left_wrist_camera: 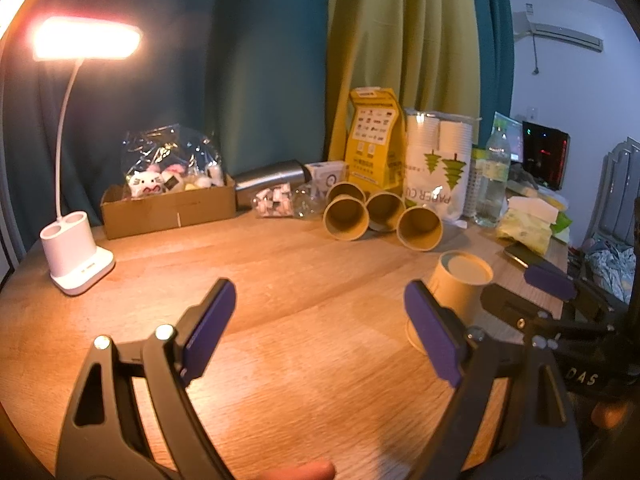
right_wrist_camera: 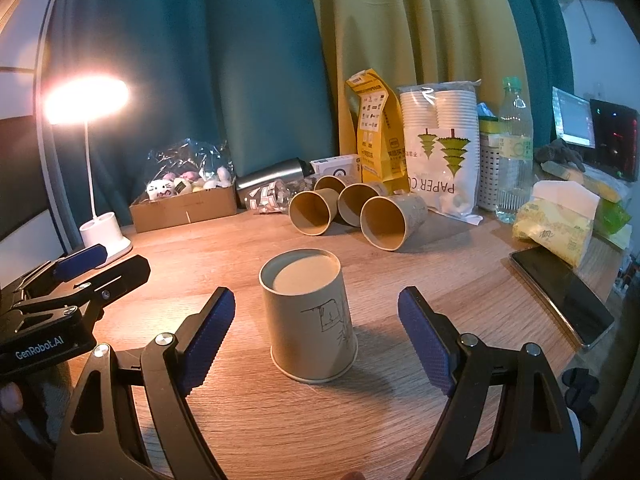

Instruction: Flip cup upside down

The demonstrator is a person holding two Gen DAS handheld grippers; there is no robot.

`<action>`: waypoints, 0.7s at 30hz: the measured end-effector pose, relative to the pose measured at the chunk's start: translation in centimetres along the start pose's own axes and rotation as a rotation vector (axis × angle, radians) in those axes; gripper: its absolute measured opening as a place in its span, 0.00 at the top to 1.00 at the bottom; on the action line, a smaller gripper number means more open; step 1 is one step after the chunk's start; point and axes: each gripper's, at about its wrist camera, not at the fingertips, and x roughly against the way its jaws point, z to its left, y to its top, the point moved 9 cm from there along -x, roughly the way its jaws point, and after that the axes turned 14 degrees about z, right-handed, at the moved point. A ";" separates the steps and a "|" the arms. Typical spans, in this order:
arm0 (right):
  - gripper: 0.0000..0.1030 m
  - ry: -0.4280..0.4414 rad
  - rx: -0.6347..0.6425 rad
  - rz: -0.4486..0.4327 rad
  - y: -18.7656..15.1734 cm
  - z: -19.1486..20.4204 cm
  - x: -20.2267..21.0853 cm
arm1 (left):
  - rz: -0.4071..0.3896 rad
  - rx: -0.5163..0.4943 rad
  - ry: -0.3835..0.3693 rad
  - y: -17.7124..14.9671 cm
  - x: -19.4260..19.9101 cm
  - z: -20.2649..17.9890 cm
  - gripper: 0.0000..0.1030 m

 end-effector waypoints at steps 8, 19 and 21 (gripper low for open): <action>0.16 -0.001 -0.001 0.000 0.0 0.0 0.0 | 0.001 0.005 0.000 0.0 0.0 0.1 0.15; 0.16 -0.002 -0.002 0.000 0.0 0.0 0.1 | -0.001 0.003 0.001 0.0 0.0 0.1 0.15; 0.16 0.000 -0.001 0.000 0.0 0.0 0.1 | -0.001 0.003 0.001 0.0 0.0 0.1 0.15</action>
